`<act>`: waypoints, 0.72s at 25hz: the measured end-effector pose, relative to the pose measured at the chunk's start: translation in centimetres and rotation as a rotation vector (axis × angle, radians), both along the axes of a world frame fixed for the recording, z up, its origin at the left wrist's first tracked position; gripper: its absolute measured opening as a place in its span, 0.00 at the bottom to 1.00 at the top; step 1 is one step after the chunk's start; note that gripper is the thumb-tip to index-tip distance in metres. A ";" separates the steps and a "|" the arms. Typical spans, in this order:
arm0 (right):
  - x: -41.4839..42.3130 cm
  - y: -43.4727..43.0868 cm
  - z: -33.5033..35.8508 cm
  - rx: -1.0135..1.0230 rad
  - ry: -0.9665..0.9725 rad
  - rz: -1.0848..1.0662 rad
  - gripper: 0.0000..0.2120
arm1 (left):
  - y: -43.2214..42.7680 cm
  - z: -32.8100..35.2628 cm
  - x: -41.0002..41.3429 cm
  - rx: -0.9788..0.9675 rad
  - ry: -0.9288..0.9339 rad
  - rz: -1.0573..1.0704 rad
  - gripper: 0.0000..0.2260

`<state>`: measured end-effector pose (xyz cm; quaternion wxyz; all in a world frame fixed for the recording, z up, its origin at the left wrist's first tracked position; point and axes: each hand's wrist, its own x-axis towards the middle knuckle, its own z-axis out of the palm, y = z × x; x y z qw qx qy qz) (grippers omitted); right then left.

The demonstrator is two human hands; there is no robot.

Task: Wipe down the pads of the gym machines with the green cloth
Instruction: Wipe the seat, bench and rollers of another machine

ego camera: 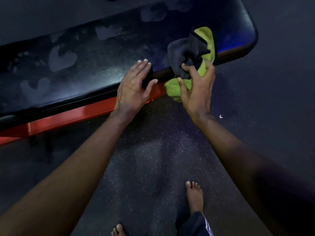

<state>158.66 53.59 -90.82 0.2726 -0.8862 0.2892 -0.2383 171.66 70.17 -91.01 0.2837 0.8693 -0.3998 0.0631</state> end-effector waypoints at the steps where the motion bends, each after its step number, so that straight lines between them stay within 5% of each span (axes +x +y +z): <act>1: -0.2 -0.5 0.0 -0.030 0.023 0.051 0.16 | -1.3 0.4 0.2 0.016 -0.001 -0.029 0.25; 7: -1.9 -5.9 0.0 0.050 -0.091 -0.214 0.15 | -7.0 1.3 0.8 0.089 0.021 -0.128 0.29; 12: -2.6 -7.2 -1.1 0.018 -0.054 -0.111 0.15 | -9.4 1.7 -0.7 0.053 0.027 -0.057 0.27; 18: -2.5 -9.9 -0.9 0.277 -0.273 -0.378 0.14 | -18.6 3.2 -0.6 0.148 0.050 -0.271 0.28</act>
